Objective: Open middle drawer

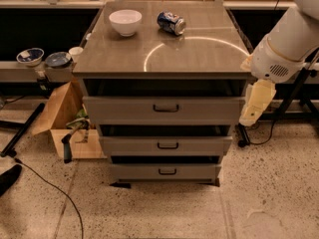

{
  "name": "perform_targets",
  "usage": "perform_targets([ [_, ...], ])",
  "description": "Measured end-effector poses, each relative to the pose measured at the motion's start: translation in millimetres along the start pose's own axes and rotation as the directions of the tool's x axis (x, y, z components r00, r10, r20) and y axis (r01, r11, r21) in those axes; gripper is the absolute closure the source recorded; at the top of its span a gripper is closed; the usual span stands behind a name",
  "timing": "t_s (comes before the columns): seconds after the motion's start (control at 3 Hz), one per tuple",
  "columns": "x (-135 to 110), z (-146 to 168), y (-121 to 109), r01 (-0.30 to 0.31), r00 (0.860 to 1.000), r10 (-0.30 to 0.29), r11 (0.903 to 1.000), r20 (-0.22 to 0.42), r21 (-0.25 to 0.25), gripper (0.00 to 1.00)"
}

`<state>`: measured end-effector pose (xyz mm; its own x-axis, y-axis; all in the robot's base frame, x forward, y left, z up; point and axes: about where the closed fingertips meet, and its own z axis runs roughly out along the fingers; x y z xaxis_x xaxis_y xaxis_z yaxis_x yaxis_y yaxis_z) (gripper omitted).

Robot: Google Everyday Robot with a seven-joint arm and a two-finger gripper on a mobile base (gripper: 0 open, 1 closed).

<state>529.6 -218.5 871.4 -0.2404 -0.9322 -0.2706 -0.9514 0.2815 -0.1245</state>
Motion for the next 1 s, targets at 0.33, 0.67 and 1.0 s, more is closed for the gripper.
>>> perform_targets([
  [0.33, 7, 24, -2, -0.019, 1.0, 0.019, 0.9998, -0.019, -0.011, 0.0],
  [0.67, 12, 39, -3, -0.031, 0.999, 0.031, 0.9993, -0.031, -0.02, 0.0],
  [1.0, 30, 82, -8, -0.082, 0.995, 0.077, 0.9941, -0.062, -0.071, 0.0],
])
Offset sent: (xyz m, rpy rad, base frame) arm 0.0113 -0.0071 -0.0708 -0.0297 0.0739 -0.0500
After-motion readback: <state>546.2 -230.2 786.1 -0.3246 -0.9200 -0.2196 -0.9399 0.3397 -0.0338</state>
